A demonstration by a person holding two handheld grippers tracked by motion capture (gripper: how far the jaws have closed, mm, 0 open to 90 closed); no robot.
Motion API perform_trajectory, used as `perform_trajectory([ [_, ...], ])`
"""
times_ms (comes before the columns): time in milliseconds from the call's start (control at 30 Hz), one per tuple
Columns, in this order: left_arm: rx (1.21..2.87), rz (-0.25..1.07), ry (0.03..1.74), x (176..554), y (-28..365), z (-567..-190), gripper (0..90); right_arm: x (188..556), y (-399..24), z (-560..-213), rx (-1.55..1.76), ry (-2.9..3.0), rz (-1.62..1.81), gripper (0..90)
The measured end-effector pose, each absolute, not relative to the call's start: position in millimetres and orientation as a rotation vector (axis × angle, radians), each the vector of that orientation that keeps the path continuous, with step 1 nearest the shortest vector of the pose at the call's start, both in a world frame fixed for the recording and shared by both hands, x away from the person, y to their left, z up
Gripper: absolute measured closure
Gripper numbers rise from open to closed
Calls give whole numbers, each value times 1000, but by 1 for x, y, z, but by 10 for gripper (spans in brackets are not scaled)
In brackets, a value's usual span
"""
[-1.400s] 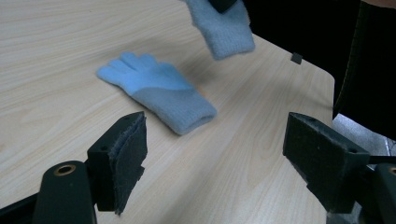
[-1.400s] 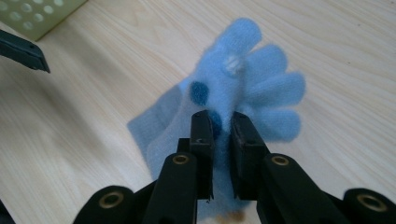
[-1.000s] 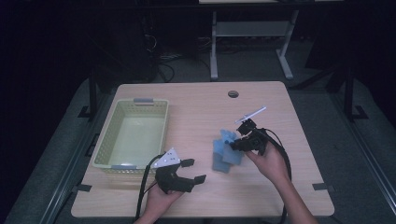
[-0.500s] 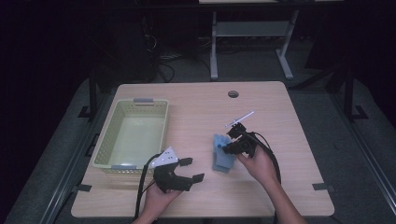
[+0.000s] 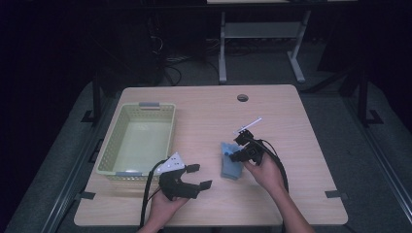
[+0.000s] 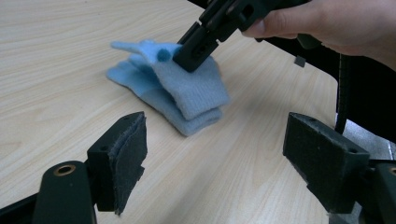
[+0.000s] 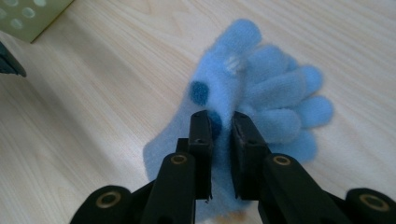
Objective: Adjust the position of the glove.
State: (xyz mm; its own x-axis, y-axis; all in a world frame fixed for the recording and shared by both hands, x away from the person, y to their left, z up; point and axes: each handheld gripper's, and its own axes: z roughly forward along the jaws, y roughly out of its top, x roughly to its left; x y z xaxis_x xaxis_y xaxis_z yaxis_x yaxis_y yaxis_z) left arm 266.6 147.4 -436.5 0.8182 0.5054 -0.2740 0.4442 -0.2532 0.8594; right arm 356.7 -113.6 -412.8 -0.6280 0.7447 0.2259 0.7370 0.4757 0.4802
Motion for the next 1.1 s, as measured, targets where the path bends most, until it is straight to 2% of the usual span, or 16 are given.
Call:
perform_trajectory([
  [467, 1886, 66, 717, 267, 147, -437, 211, 360, -112, -424, 1387, 2685, 850, 746],
  [500, 1885, 67, 718, 267, 147, -438, 212, 359, -112, -426, 1385, 2676, 848, 712],
  [767, 1893, 66, 715, 266, 146, -438, 212, 357, -111, -427, 1390, 2639, 820, 613],
  [833, 1891, 62, 718, 266, 146, -438, 212, 356, -112, -424, 1380, 2623, 839, 620],
  [933, 1891, 60, 719, 266, 145, -439, 213, 355, -111, -422, 1365, 2620, 854, 673],
  [967, 1891, 59, 720, 266, 145, -439, 213, 354, -109, -421, 1345, 2628, 860, 724],
  [1100, 1891, 60, 722, 266, 145, -438, 215, 357, -106, -428, 1352, 2649, 828, 771],
])
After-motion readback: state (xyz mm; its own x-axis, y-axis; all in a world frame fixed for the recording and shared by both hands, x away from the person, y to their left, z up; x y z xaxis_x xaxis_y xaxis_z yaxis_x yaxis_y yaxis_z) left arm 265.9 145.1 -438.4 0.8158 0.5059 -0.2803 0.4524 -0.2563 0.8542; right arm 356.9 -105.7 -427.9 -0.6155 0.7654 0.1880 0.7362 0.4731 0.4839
